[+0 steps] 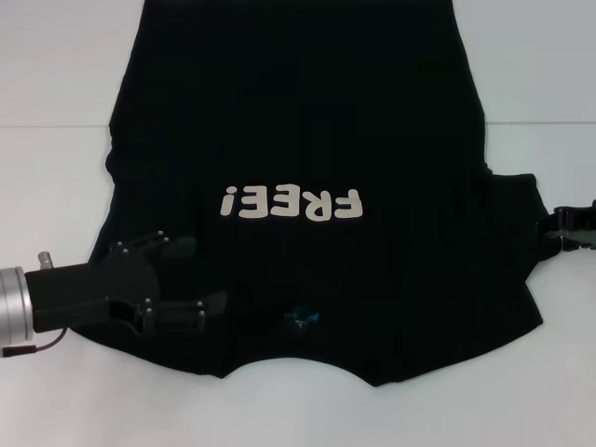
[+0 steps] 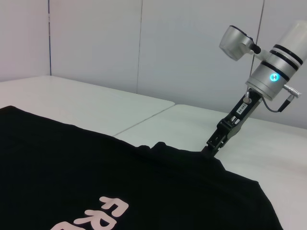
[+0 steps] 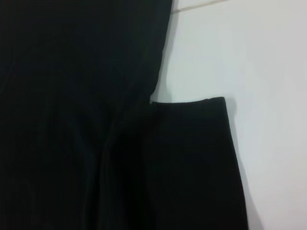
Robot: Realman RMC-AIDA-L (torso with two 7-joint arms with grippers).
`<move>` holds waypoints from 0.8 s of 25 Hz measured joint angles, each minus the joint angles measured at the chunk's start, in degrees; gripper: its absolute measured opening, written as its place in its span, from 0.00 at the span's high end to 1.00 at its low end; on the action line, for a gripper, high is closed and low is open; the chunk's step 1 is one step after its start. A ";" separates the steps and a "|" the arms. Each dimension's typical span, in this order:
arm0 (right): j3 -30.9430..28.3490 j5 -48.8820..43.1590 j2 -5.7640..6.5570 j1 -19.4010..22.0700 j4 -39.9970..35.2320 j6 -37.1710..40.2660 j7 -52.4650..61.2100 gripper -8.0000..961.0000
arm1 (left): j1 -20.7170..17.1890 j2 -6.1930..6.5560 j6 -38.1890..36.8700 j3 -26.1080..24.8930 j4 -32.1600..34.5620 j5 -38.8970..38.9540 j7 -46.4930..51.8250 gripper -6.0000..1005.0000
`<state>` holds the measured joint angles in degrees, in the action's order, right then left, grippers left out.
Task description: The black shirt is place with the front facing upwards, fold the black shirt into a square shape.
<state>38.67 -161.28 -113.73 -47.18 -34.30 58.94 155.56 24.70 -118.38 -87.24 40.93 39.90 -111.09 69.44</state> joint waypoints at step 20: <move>2.88 -0.06 -0.63 -0.21 -0.38 -0.13 0.02 0.63 | -0.01 -0.09 -0.04 -0.06 0.00 0.00 0.00 0.05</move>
<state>41.55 -161.34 -114.37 -47.39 -34.67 58.81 155.58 24.69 -118.47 -87.28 40.87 39.90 -111.09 69.43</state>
